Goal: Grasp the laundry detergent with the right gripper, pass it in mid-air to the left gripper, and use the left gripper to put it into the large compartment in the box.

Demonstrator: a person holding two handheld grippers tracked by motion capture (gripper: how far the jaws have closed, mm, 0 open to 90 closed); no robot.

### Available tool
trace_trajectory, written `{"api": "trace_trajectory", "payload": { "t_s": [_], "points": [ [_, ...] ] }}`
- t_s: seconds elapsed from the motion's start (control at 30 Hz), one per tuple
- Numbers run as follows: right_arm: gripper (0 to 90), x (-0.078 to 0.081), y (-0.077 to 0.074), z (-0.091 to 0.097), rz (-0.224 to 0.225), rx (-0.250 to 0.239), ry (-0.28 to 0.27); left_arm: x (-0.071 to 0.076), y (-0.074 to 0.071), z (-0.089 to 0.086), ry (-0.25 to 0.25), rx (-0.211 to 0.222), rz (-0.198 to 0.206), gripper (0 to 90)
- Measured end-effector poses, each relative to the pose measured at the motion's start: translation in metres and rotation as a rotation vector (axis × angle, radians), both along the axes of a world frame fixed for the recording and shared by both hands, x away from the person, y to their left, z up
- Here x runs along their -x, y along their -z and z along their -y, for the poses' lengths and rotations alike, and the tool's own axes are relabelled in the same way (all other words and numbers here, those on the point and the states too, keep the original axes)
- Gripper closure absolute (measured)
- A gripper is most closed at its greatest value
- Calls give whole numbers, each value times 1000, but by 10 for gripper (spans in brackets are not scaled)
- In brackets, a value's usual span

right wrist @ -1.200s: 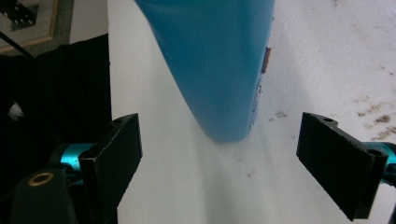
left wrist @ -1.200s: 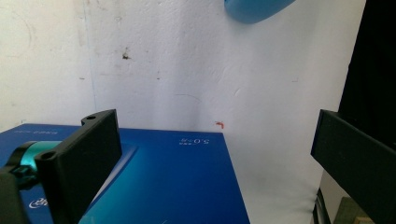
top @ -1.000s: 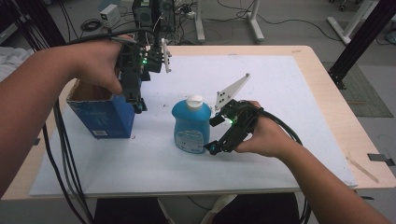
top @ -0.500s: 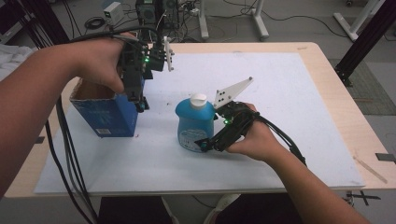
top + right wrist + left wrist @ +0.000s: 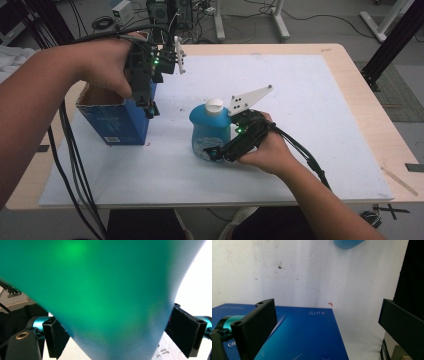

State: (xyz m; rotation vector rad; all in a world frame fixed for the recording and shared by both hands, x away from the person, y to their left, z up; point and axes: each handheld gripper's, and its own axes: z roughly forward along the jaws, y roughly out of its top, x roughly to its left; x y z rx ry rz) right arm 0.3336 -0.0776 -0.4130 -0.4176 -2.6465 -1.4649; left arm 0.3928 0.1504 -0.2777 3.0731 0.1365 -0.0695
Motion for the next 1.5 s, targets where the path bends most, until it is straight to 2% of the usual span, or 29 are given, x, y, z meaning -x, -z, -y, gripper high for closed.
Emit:
{"api": "trace_trajectory", "payload": {
  "t_s": [0.2, 0.3, 0.57, 0.9, 1.5],
  "points": [
    [174, 1, 3, 0, -3, -23, 8, 0, 0, -1, 2, -2, 2, 17],
    [226, 1, 3, 0, 2, -31, 2, 0, 0, -1, 0, -3, 1, 17],
    [250, 0, 3, 0, -1, -48, -1, -1, 2, -2, -3, -4, 0, 17],
    [320, 1, 3, 0, 16, -52, 10, 0, 3, -3, -7, -5, 0, 17],
    [366, 1, 6, 1, 33, -83, 30, -1, 3, -3, -6, -6, 5, 17]
  ]
}}
